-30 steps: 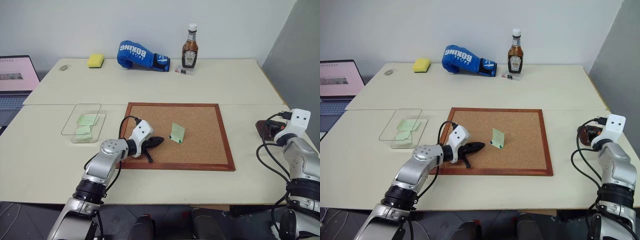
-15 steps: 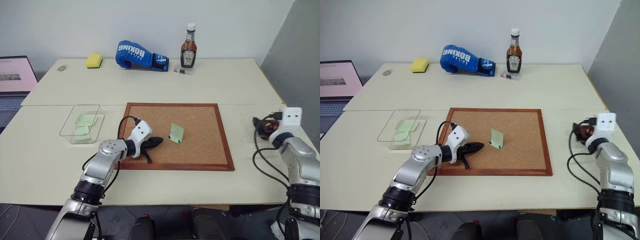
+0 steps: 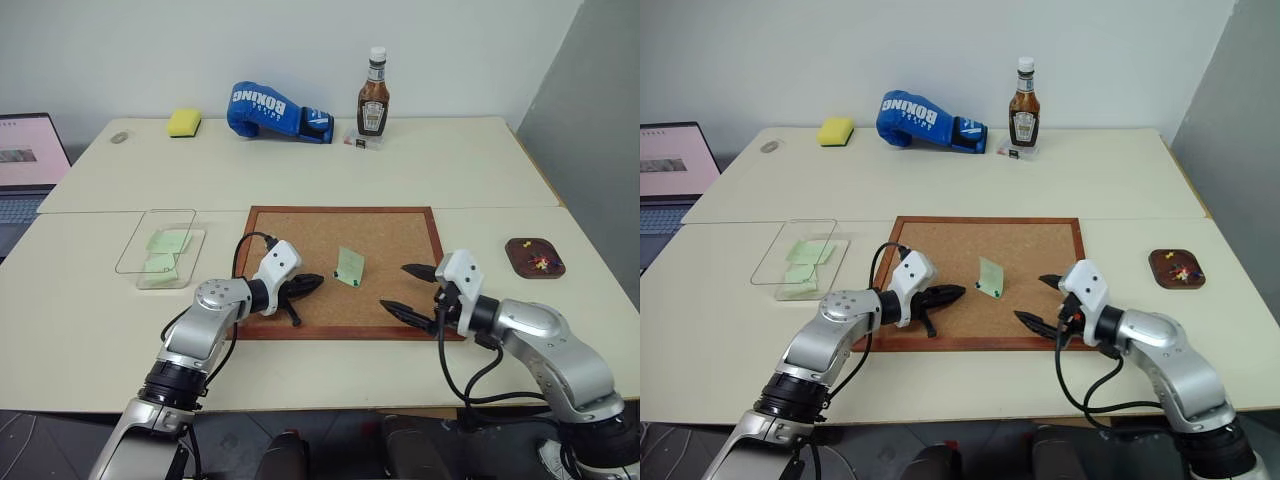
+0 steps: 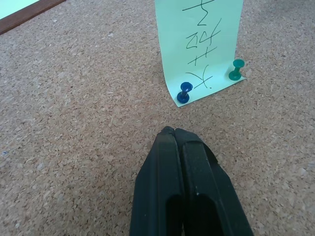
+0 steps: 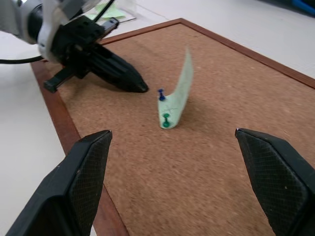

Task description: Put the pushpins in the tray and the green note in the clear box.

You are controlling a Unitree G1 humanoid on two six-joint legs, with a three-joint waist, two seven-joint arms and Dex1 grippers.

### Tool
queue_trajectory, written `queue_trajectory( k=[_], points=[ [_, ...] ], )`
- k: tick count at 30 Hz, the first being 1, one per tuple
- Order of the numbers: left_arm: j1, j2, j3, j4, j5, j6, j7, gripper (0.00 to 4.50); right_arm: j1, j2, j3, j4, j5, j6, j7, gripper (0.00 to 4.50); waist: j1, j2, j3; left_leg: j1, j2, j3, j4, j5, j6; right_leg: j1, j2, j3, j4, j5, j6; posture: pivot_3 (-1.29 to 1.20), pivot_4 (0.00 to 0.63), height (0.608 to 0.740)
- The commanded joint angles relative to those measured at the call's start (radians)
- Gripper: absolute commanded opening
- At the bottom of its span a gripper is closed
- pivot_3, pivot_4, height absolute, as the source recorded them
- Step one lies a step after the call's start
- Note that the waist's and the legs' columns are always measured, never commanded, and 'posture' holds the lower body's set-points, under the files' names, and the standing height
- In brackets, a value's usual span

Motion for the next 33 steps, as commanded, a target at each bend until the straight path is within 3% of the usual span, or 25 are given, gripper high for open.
queue_trajectory(
  k=[1,15,27,33],
  points=[
    [0.029,0.016,-0.021,0.033,0.026,0.040,-0.001,0.00,-0.060,0.046,0.059,0.036,-0.023,-0.036,0.024,4.25,0.001,0.000,0.000,0.000,0.000,0.000,0.000,0.000,0.000,0.000,0.000,0.000,0.000,0.000,0.000,0.00,0.150,0.740],
    [0.056,0.028,-0.009,-0.015,0.024,0.060,0.013,0.00,-0.204,0.210,0.115,0.369,-0.132,-0.190,0.019,4.25,0.000,-0.003,0.001,0.000,0.000,0.000,0.000,0.000,0.000,0.000,0.000,0.000,0.000,0.000,0.001,0.00,0.150,0.740],
    [0.051,0.032,-0.015,-0.016,0.030,0.058,0.019,0.00,-0.236,0.240,0.117,0.533,-0.185,-0.293,0.042,4.25,-0.008,-0.003,0.001,0.000,0.000,0.000,-0.001,0.000,0.000,-0.001,0.000,0.000,0.001,0.000,0.001,0.00,0.150,0.740],
    [0.045,0.027,-0.014,-0.011,0.027,0.061,0.023,0.00,-0.245,0.248,0.124,0.572,-0.221,-0.354,0.060,3.11,-0.009,-0.003,0.001,0.000,0.000,0.000,0.000,0.000,0.000,-0.001,0.000,0.000,0.001,0.001,0.001,0.00,0.150,0.740]
  ],
)
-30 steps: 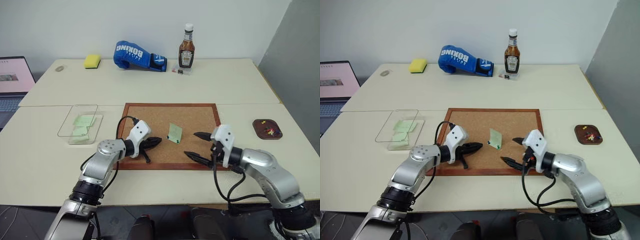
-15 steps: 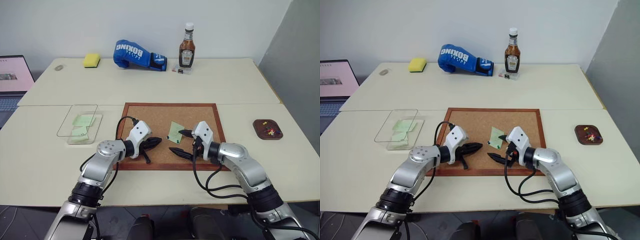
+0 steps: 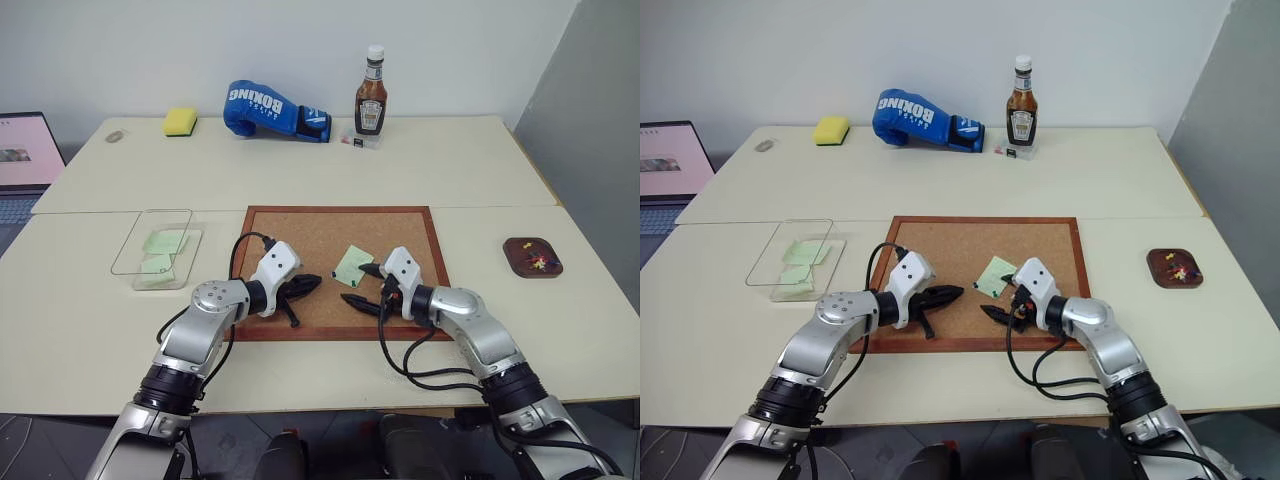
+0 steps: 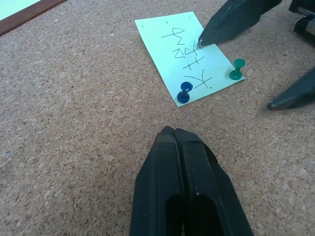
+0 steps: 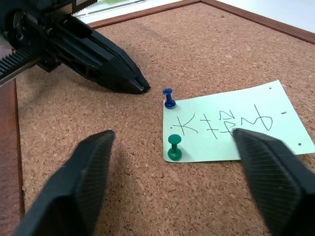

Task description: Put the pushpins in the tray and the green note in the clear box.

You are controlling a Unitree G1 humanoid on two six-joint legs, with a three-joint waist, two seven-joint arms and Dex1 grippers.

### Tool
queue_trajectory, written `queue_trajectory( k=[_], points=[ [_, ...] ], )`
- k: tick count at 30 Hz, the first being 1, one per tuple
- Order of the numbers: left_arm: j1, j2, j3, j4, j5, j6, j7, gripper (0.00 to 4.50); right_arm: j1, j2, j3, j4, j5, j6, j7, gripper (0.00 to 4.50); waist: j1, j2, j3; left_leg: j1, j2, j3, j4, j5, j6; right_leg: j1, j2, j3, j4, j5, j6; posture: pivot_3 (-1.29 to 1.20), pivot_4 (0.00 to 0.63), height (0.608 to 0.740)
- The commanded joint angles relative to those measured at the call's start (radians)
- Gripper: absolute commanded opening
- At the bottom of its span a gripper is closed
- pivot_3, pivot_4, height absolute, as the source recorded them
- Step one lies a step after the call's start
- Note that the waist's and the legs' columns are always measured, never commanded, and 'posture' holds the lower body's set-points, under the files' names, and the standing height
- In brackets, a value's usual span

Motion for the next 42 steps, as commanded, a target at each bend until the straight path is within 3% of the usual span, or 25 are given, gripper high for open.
queue_trajectory(
  k=[1,16,37,42],
  points=[
    [0.024,0.013,-0.024,0.041,0.027,0.035,0.000,0.00,-0.028,0.010,-0.004,0.001,-0.013,-0.048,0.020,2.86,0.000,0.000,0.000,0.000,0.000,0.000,0.000,0.000,0.000,0.000,0.000,0.000,0.000,0.000,0.000,0.00,0.150,0.740],
    [0.036,0.013,-0.020,0.036,0.027,0.036,0.008,0.00,-0.049,0.035,-0.016,0.045,-0.027,-0.055,0.033,0.02,-0.001,0.000,0.000,0.000,0.000,0.000,0.000,0.000,0.000,0.000,0.000,0.000,0.001,0.000,0.000,0.00,0.150,0.740],
    [0.036,0.009,-0.030,0.047,0.031,0.037,0.004,0.00,-0.039,0.044,-0.108,-0.161,0.077,0.099,-0.007,0.02,-0.003,0.000,0.000,0.000,0.000,0.000,0.000,0.000,0.000,0.000,0.000,0.000,0.000,0.000,0.000,0.00,0.150,0.740],
    [0.045,0.009,-0.032,0.038,0.030,0.037,0.004,0.00,-0.013,0.011,-0.233,-0.278,0.139,0.195,-0.089,0.02,-0.002,0.000,0.000,0.000,0.000,0.000,0.000,0.000,0.000,0.000,0.000,0.000,0.000,0.000,0.000,0.00,0.150,0.740]
  ],
)
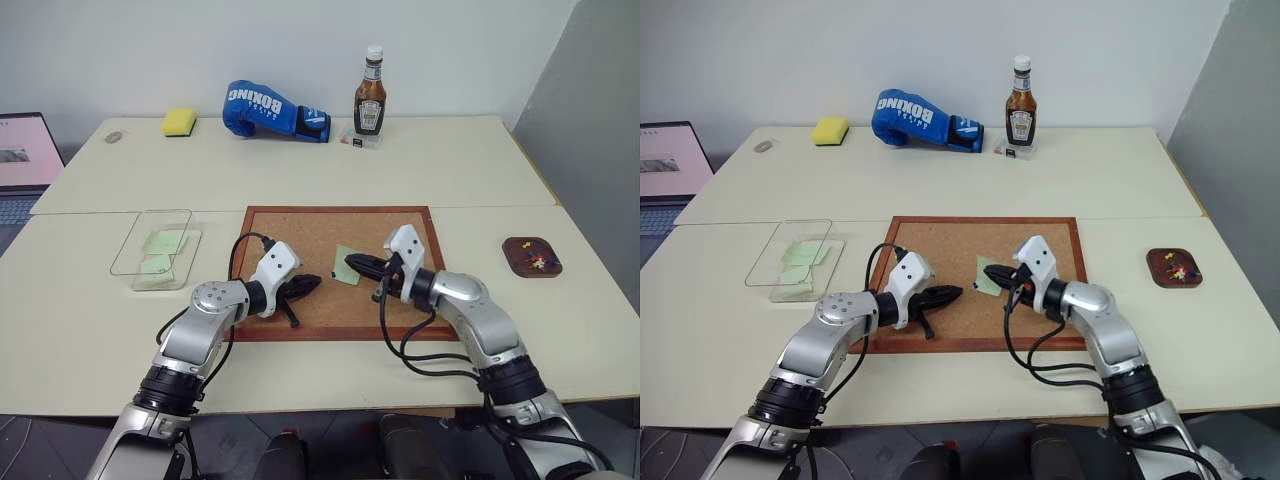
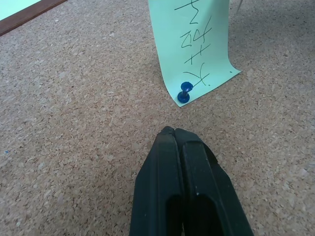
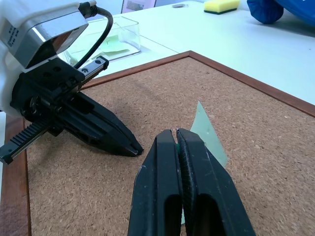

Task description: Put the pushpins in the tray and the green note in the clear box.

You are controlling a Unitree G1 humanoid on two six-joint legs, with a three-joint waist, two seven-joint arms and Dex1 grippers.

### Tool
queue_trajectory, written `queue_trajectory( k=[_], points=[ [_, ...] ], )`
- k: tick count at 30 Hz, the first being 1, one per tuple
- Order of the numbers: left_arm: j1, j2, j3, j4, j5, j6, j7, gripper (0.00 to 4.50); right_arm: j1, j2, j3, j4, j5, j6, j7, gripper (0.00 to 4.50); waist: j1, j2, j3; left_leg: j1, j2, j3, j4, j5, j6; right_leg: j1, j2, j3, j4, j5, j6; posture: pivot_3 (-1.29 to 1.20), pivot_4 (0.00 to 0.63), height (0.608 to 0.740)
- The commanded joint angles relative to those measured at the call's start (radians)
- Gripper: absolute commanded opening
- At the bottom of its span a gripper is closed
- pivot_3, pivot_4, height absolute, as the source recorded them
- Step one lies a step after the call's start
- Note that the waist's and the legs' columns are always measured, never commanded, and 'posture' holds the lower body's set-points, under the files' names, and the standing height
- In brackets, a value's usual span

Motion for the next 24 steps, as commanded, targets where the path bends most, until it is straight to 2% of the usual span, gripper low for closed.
queue_trajectory(
  k=[1,5,9,14,19,24],
  points=[
    [0.043,0.009,-0.032,0.036,0.029,0.037,0.002,0.00,0.005,-0.032,-0.169,-0.138,0.083,0.093,-0.101,0.02,0.001,0.000,0.000,0.000,0.000,0.000,0.000,0.000,0.000,0.000,0.000,0.000,0.000,0.000,0.000,0.00,0.150,0.740],
    [0.056,0.007,-0.032,0.027,0.027,0.038,0.005,0.00,0.004,-0.111,-0.373,-0.136,0.065,0.137,-0.267,0.02,0.002,0.000,0.000,0.000,0.000,0.000,0.000,0.000,0.000,0.000,0.000,0.000,0.000,0.000,0.000,0.00,0.150,0.740],
    [0.060,0.003,-0.033,0.030,0.026,0.035,0.004,0.00,0.019,-0.239,-0.518,-0.031,-0.018,0.127,-0.403,0.02,0.000,0.000,0.000,0.000,0.000,0.001,-0.001,0.000,0.000,0.000,0.000,0.000,-0.001,0.000,0.000,0.00,0.150,0.740],
    [0.039,-0.007,-0.041,0.054,0.029,0.025,-0.004,0.00,0.039,-0.336,-0.594,0.127,-0.042,0.106,-0.444,0.02,0.000,0.000,0.000,0.000,-0.001,0.002,-0.002,0.000,0.000,0.000,0.000,0.001,-0.002,-0.001,-0.001,0.00,0.150,0.740],
    [0.025,-0.013,-0.044,0.073,0.032,0.017,-0.008,0.00,0.007,-0.324,-0.637,0.216,0.047,0.190,-0.411,0.02,-0.004,0.002,-0.001,0.001,-0.001,0.002,0.000,0.000,0.000,0.001,0.000,0.002,-0.001,0.000,-0.001,0.00,0.150,0.740],
    [0.026,-0.011,-0.045,0.069,0.032,0.017,-0.014,0.00,-0.022,-0.318,-0.605,0.297,0.065,0.181,-0.372,0.02,-0.004,0.002,-0.001,0.001,-0.001,0.002,0.001,0.000,0.001,0.001,0.000,0.003,-0.001,0.000,0.000,0.00,0.150,0.740]
  ],
)
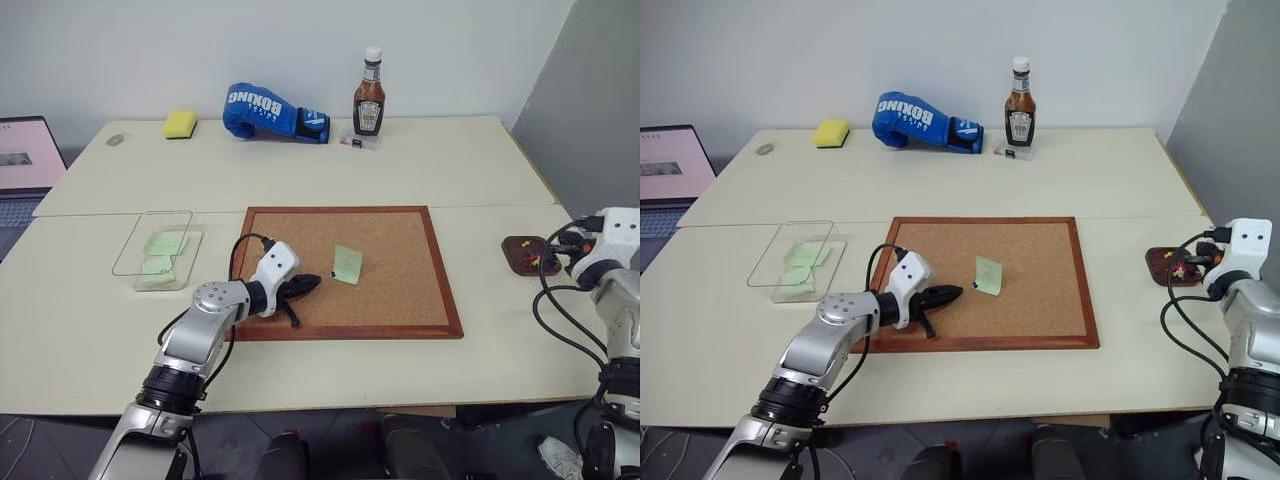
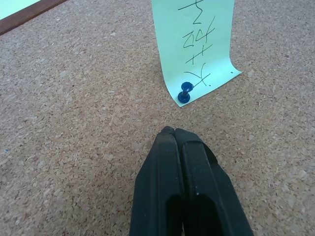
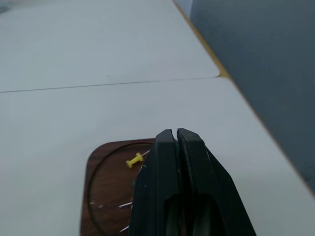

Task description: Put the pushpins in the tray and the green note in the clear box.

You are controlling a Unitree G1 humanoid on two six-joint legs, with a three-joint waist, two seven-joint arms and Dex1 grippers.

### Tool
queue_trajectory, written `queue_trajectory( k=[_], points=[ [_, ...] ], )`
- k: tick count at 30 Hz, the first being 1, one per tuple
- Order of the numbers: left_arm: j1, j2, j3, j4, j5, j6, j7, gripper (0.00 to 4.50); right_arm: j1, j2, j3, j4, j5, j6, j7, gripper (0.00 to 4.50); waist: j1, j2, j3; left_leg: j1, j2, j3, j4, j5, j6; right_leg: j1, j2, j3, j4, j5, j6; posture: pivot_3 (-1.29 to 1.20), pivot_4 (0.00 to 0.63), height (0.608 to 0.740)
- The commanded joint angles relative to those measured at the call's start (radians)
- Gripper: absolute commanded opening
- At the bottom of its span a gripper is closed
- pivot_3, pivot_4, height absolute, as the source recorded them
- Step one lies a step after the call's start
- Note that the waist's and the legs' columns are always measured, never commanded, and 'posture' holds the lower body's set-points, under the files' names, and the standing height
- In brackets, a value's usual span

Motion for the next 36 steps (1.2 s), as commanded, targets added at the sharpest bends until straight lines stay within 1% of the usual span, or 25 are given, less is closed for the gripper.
queue_trajectory(
  k=[1,7,12,13,16,17,19,20,22,23,25,26,29,31,32,35,36],
  points=[
    [0.033,0.003,-0.044,0.044,0.029,0.023,-0.011,0.00,-0.054,-0.007,0.011,0.066,0.021,-0.022,0.034,0.02,0.000,0.000,0.000,0.000,0.000,0.000,0.000,0.000,0.000,0.000,0.000,0.000,0.000,0.000,0.000,0.00,0.150,0.740],
    [0.047,0.017,-0.029,0.020,0.025,0.032,-0.010,0.00,-0.112,0.000,0.048,0.230,-0.010,-0.122,0.034,0.02,0.001,0.000,0.000,0.000,0.000,0.000,-0.001,0.000,0.000,0.000,0.000,0.000,0.000,0.000,0.001,0.00,0.150,0.740],
    [0.069,0.025,-0.017,-0.005,0.016,0.042,-0.006,0.00,-0.145,-0.004,0.055,0.310,-0.027,-0.201,0.012,0.02,-0.002,0.000,0.000,-0.001,0.000,0.000,-0.001,0.000,0.000,0.000,0.000,0.000,-0.001,0.000,0.001,0.00,0.150,0.740],
    [0.071,0.026,-0.015,-0.008,0.016,0.043,-0.005,0.00,-0.149,-0.002,0.054,0.318,-0.025,-0.208,0.010,0.24,-0.003,0.000,0.000,-0.001,0.000,0.000,-0.002,0.000,0.000,-0.001,0.000,0.000,-0.001,0.000,0.001,0.00,0.150,0.740],
    [0.074,0.025,-0.014,-0.012,0.016,0.044,-0.003,0.00,-0.154,-0.003,0.059,0.335,-0.025,-0.225,0.009,0.60,-0.005,0.000,0.000,0.000,0.000,0.000,-0.002,0.000,0.000,-0.001,0.000,0.000,-0.001,0.000,0.000,0.00,0.150,0.740],
    [0.074,0.025,-0.013,-0.013,0.016,0.044,-0.003,0.00,-0.155,-0.004,0.062,0.339,-0.026,-0.230,0.009,0.94,-0.005,0.000,0.000,0.000,0.000,0.000,-0.002,0.000,0.000,-0.001,0.000,0.000,-0.001,0.000,0.000,0.00,0.150,0.740],
    [0.070,0.026,-0.012,-0.011,0.016,0.044,-0.004,0.00,-0.158,-0.005,0.064,0.347,-0.026,-0.238,0.006,1.20,-0.005,0.000,0.000,0.000,0.000,0.000,-0.002,0.000,0.000,-0.001,0.000,0.000,-0.001,0.000,0.000,0.00,0.150,0.740],
    [0.068,0.026,-0.012,-0.008,0.017,0.043,-0.004,0.00,-0.160,-0.006,0.063,0.351,-0.025,-0.240,0.003,1.53,-0.005,0.000,0.000,-0.001,0.000,0.000,-0.002,0.000,0.000,-0.001,0.000,0.000,-0.001,0.000,0.000,0.00,0.150,0.740],
    [0.064,0.026,-0.012,-0.004,0.018,0.041,-0.004,0.00,-0.163,-0.008,0.062,0.359,-0.024,-0.245,0.001,1.82,-0.005,0.000,0.000,-0.001,0.000,0.000,-0.002,0.000,0.000,-0.001,0.000,0.000,-0.001,0.000,0.000,0.00,0.150,0.740],
    [0.061,0.026,-0.013,-0.001,0.019,0.040,-0.005,0.00,-0.163,-0.009,0.062,0.360,-0.024,-0.246,0.001,2.12,-0.005,0.000,0.000,0.000,0.000,0.000,-0.002,0.000,0.000,-0.001,0.000,0.000,-0.001,0.000,0.000,0.00,0.150,0.740],
    [0.056,0.025,-0.013,0.004,0.019,0.039,-0.006,0.00,-0.162,-0.011,0.061,0.358,-0.023,-0.246,0.001,2.44,-0.005,0.000,0.000,0.000,0.000,0.000,-0.002,0.000,0.000,-0.001,0.000,0.000,-0.001,0.000,0.000,0.00,0.150,0.740],
    [0.053,0.025,-0.014,0.007,0.020,0.038,-0.007,0.00,-0.160,-0.012,0.061,0.356,-0.022,-0.245,0.000,2.76,-0.005,0.000,0.000,0.000,0.000,0.000,-0.002,0.000,0.000,-0.001,0.000,0.000,-0.001,0.000,0.000,0.00,0.150,0.740],
    [0.051,0.024,-0.016,0.008,0.020,0.037,-0.006,0.00,-0.154,-0.014,0.059,0.348,-0.021,-0.243,0.000,3.30,-0.005,0.000,0.000,0.000,0.000,0.000,-0.002,0.000,0.000,-0.001,0.000,0.000,-0.001,0.000,0.000,0.00,0.150,0.740],
    [0.054,0.023,-0.017,0.005,0.020,0.038,-0.006,0.00,-0.145,-0.013,0.057,0.328,-0.018,-0.235,-0.001,3.77,-0.005,0.000,0.000,0.000,0.000,0.000,-0.002,0.000,0.000,-0.001,0.000,0.000,-0.001,0.000,0.000,0.00,0.150,0.740],
    [0.055,0.023,-0.017,0.006,0.019,0.037,-0.006,0.00,-0.142,-0.012,0.057,0.320,-0.017,-0.233,-0.001,3.87,-0.005,0.000,0.000,0.000,0.000,0.000,-0.002,0.000,0.000,-0.001,0.000,0.000,-0.001,0.000,0.000,0.00,0.150,0.740],
    [0.055,0.022,-0.017,0.005,0.019,0.038,-0.006,0.00,-0.137,-0.013,0.058,0.310,-0.017,-0.230,-0.002,4.48,-0.005,0.000,0.000,0.000,0.000,0.000,-0.002,0.000,0.000,-0.001,0.000,0.000,-0.001,0.000,0.000,0.00,0.150,0.740],
    [0.054,0.022,-0.017,0.005,0.018,0.039,-0.006,0.00,-0.135,-0.014,0.061,0.308,-0.024,-0.237,-0.007,4.48,-0.005,0.000,0.000,0.000,0.000,0.000,-0.002,0.000,0.000,-0.001,0.000,0.000,-0.001,0.000,0.000,0.00,0.150,0.740]
  ],
)
